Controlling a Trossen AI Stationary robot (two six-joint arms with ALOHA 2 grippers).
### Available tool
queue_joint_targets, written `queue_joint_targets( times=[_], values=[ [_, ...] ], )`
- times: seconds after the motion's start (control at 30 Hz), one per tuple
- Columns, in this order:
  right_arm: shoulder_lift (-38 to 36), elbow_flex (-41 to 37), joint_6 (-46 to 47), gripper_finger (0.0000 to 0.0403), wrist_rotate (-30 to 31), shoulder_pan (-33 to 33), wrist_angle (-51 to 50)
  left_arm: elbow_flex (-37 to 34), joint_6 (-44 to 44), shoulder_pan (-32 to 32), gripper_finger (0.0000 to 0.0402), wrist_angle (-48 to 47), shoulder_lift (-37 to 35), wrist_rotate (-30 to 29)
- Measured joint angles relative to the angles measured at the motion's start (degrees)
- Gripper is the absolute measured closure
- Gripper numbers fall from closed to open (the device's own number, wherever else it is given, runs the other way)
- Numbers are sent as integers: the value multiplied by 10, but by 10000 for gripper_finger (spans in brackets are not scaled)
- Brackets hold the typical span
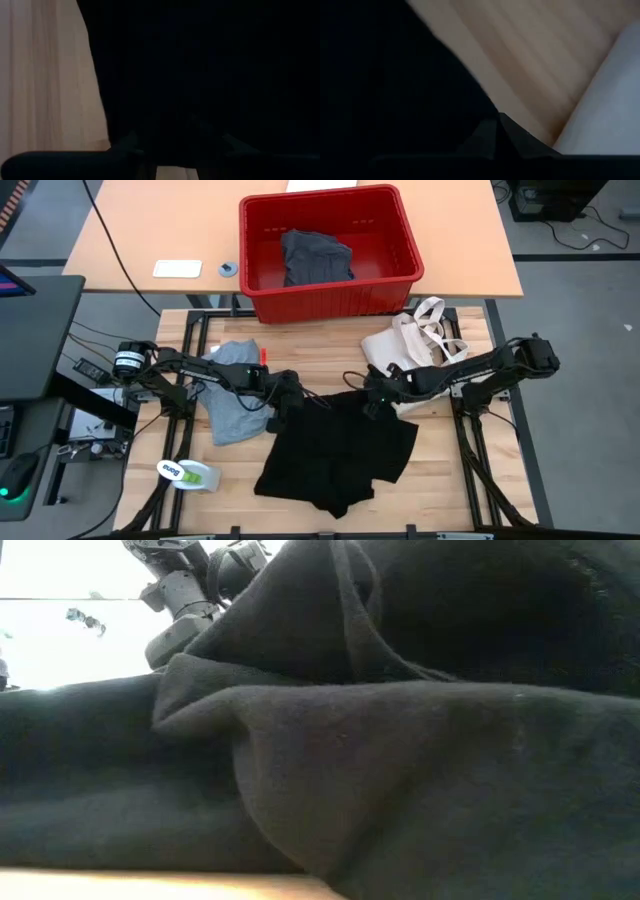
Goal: Fold Laundry from Bin
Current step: Fold the black shirt
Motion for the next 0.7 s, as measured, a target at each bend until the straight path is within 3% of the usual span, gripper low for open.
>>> queue_joint_targets(
  times=[0.17, 0.37, 0.7],
  values=[
    [21, -12, -74, 374, -31, -8, 28, 0, 0, 1, 299, 24, 1, 0],
    [34, -12, -277, 328, -47, 8, 69, 0, 10, 2, 299, 56, 5, 0],
    [33, -9, -493, 238, 92, 42, 76, 0, 12, 4, 299, 54, 6, 0]
  ],
)
